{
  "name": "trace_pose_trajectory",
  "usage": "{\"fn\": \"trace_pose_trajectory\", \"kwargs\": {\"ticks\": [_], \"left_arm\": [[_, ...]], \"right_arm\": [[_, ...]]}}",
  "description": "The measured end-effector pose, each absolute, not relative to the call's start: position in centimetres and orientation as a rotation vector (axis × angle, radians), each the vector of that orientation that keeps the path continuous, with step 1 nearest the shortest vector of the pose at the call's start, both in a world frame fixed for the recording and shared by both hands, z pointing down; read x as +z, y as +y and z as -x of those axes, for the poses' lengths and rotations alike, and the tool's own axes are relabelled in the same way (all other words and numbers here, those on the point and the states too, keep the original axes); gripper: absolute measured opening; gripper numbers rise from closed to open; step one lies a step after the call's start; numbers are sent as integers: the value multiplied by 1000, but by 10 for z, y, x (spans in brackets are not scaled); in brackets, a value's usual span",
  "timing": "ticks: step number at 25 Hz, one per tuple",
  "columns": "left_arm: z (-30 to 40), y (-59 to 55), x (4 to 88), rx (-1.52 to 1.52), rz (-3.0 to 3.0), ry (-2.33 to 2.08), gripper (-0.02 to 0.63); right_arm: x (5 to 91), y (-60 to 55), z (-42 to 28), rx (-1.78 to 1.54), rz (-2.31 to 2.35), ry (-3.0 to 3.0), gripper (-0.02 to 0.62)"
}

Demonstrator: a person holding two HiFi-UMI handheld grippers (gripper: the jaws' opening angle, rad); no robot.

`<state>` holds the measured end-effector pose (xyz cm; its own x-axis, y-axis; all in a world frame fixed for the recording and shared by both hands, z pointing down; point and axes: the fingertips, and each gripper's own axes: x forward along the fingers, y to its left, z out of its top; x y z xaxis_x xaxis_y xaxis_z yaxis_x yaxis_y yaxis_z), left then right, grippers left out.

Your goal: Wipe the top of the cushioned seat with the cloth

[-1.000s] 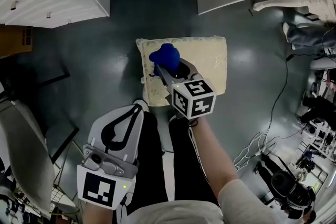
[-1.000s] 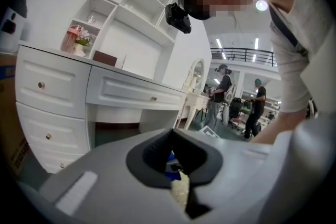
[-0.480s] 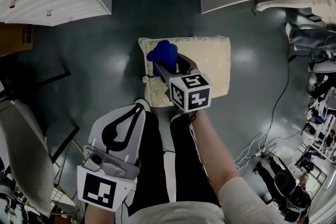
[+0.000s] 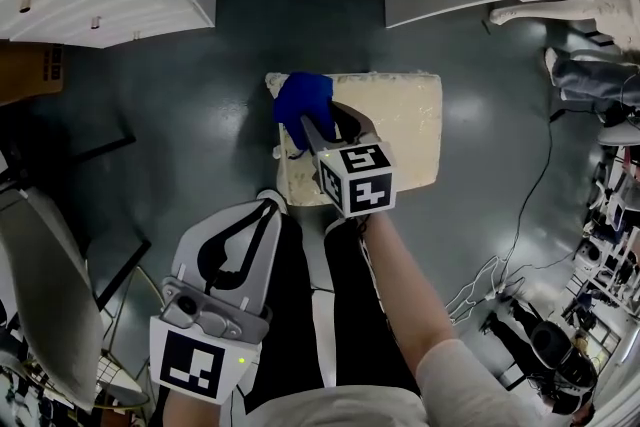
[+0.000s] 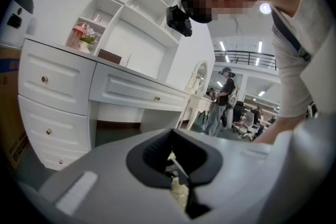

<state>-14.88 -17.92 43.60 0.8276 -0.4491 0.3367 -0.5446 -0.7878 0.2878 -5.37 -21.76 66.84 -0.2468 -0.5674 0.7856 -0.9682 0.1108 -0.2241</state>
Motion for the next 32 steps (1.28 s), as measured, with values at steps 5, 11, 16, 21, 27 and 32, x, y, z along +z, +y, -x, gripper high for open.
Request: {"fn": "trace_pose_trajectory", "kwargs": {"ticks": [5, 11, 16, 21, 27, 32], "left_arm": [[150, -178, 438, 360, -2629, -752, 0], [146, -176, 438, 367, -2630, -754, 0], [138, -173, 438, 371, -2632, -756, 0], [121, -167, 437, 367, -2635, -745, 0], [94, -160, 435, 372, -2643, -723, 0], [68, -154, 435, 374, -2650, -710, 0]], "right_arm": [[676, -219, 59, 947, -1422, -1828, 101], [677, -220, 52, 987, -1434, -1815, 95], [678, -219, 39, 986, -1442, -1803, 94], [679, -215, 12, 981, -1465, -1777, 94], [682, -205, -30, 994, -1499, -1733, 94], [683, -198, -61, 1006, -1517, -1718, 94]]}}
